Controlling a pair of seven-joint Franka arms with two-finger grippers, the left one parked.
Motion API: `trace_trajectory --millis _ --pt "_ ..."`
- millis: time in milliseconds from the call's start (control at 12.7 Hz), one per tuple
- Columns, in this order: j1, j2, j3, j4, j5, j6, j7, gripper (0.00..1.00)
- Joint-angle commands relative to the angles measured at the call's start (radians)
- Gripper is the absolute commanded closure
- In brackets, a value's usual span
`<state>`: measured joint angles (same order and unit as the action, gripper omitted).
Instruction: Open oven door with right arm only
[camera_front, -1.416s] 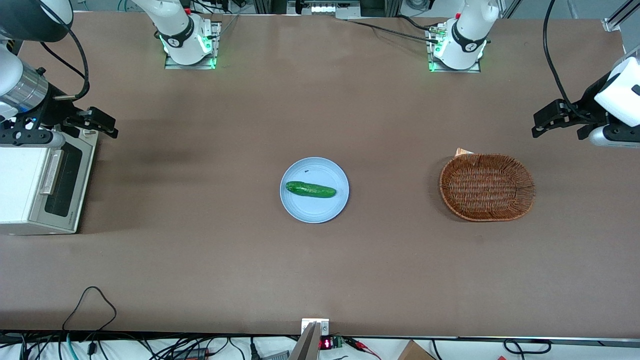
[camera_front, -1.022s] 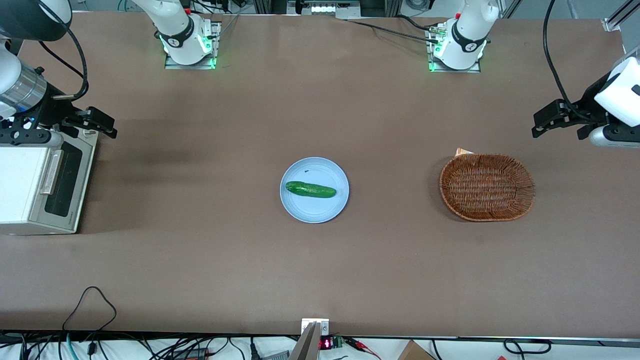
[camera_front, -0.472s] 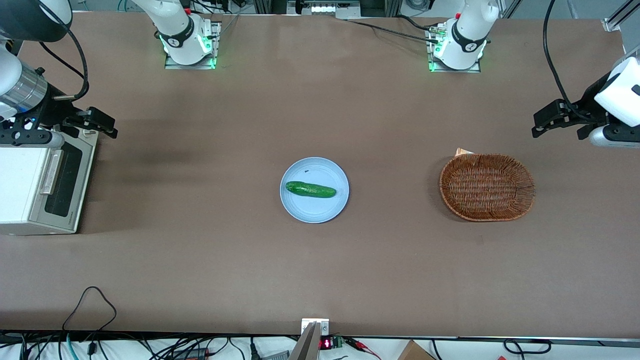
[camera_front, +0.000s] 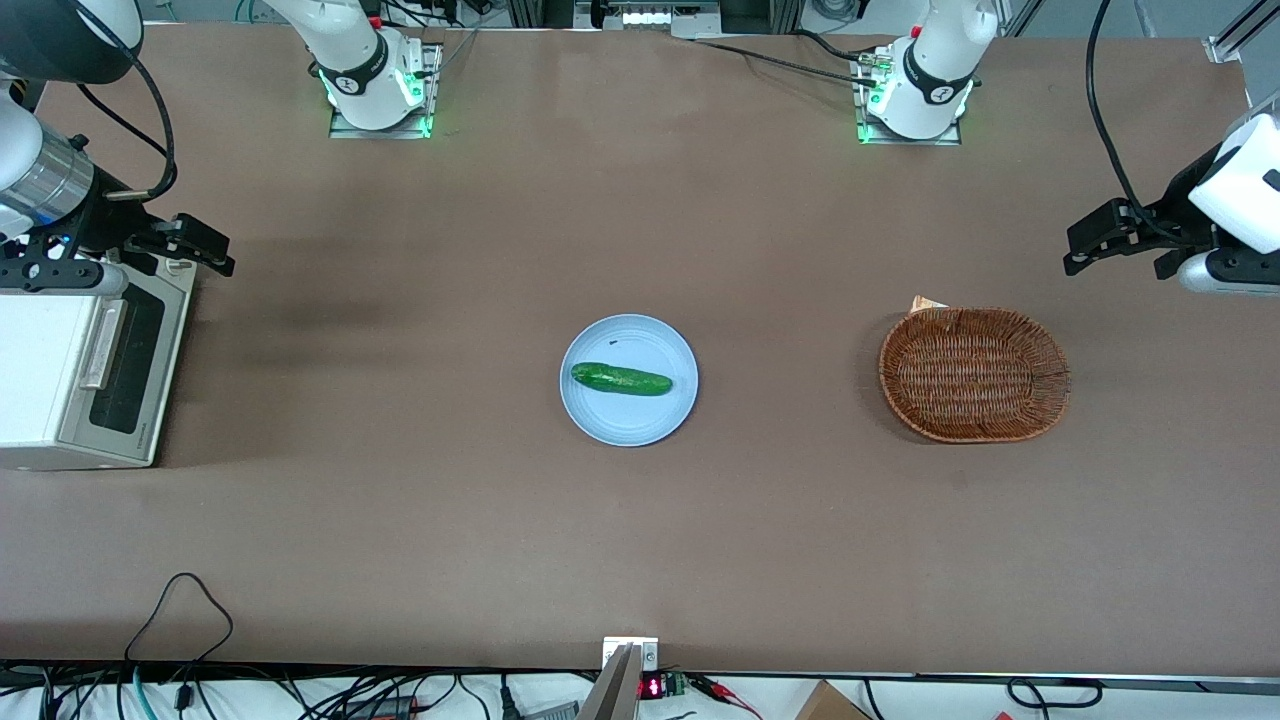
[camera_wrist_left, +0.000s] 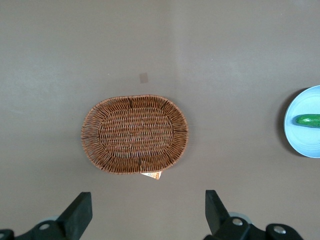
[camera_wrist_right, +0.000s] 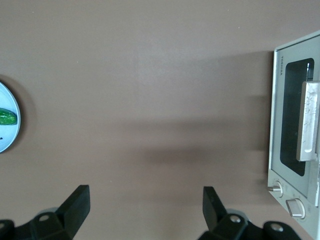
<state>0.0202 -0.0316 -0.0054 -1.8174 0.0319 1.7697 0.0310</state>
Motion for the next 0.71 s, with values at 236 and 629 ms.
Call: trace_trajectory --millis 236,629 --pt "-0.006 0.015 0.002 0.033 -0.003 -0.029 -0.014 0.0" --pt "-0.008 0.025 0.002 0.038 -0.009 -0.072 -0.019 0.0"
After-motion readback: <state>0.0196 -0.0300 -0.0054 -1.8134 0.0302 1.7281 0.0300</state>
